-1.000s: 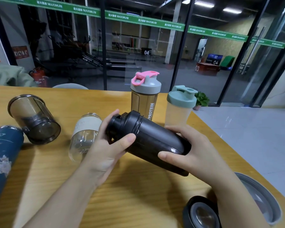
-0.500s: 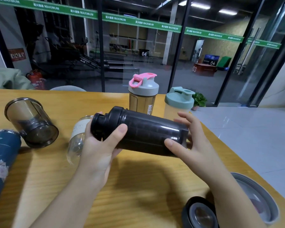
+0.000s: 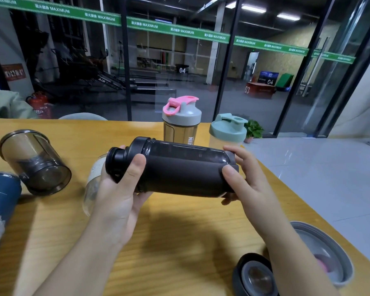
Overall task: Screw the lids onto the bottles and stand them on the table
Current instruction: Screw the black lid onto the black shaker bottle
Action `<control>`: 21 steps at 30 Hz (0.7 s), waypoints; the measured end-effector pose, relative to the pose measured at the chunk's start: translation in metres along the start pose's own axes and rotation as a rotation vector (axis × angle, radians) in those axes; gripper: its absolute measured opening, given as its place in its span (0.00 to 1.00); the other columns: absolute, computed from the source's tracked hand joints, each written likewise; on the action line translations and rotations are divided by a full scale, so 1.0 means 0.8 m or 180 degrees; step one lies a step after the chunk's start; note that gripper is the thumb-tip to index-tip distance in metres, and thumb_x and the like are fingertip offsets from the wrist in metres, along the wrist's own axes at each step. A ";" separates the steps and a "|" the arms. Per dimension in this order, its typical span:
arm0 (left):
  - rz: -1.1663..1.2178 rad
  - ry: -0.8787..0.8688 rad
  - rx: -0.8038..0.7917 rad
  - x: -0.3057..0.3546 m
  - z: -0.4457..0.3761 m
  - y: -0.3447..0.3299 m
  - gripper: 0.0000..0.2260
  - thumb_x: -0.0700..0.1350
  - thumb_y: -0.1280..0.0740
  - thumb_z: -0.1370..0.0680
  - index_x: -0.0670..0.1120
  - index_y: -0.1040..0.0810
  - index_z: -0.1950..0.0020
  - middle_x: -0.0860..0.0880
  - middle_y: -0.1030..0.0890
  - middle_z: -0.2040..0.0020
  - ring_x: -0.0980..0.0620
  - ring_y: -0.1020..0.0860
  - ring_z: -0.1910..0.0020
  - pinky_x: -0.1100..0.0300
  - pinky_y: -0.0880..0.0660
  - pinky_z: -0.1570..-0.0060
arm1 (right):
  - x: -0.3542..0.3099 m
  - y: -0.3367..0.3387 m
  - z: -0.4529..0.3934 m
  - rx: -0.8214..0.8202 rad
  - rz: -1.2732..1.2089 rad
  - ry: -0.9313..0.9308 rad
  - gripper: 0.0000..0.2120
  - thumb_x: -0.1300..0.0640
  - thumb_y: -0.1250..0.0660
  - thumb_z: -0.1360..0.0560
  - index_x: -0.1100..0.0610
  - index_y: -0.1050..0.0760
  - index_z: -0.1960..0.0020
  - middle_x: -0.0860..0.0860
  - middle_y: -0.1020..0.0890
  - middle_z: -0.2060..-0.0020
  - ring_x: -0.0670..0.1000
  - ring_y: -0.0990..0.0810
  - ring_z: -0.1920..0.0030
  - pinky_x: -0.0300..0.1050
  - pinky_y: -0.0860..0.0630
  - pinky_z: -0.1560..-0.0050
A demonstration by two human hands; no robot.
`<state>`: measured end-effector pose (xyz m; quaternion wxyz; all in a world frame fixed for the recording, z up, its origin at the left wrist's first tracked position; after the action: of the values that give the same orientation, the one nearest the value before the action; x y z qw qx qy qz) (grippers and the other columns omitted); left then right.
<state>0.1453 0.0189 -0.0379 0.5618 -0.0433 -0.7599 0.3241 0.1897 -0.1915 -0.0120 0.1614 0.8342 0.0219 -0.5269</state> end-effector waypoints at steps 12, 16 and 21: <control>0.0101 -0.0048 -0.0007 -0.001 0.002 -0.002 0.48 0.61 0.18 0.54 0.50 0.26 0.37 0.48 0.18 0.41 0.49 0.20 0.42 0.42 0.29 0.38 | 0.007 0.001 -0.004 -0.0207 -0.0596 -0.0250 0.32 0.42 0.37 0.36 0.41 0.37 0.32 0.49 0.23 0.42 0.55 0.19 0.68 0.45 0.23 0.68; 0.0158 -0.0022 0.0010 -0.002 -0.001 0.001 0.42 0.62 0.19 0.54 0.53 0.23 0.43 0.50 0.17 0.43 0.51 0.20 0.42 0.43 0.28 0.39 | 0.004 0.005 -0.005 -0.0316 -0.0817 -0.0037 0.28 0.52 0.38 0.33 0.46 0.33 0.32 0.52 0.24 0.38 0.56 0.20 0.67 0.47 0.24 0.67; 0.0139 0.0009 -0.0006 0.001 0.002 -0.002 0.48 0.62 0.18 0.53 0.47 0.26 0.36 0.47 0.19 0.40 0.49 0.21 0.41 0.44 0.25 0.41 | 0.007 0.005 -0.006 -0.0109 -0.0779 -0.0136 0.23 0.51 0.39 0.29 0.53 0.28 0.35 0.54 0.20 0.50 0.55 0.23 0.72 0.43 0.25 0.71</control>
<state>0.1444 0.0173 -0.0369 0.5556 -0.0608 -0.7583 0.3356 0.1970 -0.1947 -0.0144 0.1105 0.8109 0.1292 -0.5599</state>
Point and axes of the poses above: each hand's wrist, its own z-axis away from the middle knuckle, its own y-axis out of the back of the hand, x = y × z, the point moved 5 cm from there along -z, towards the middle knuckle
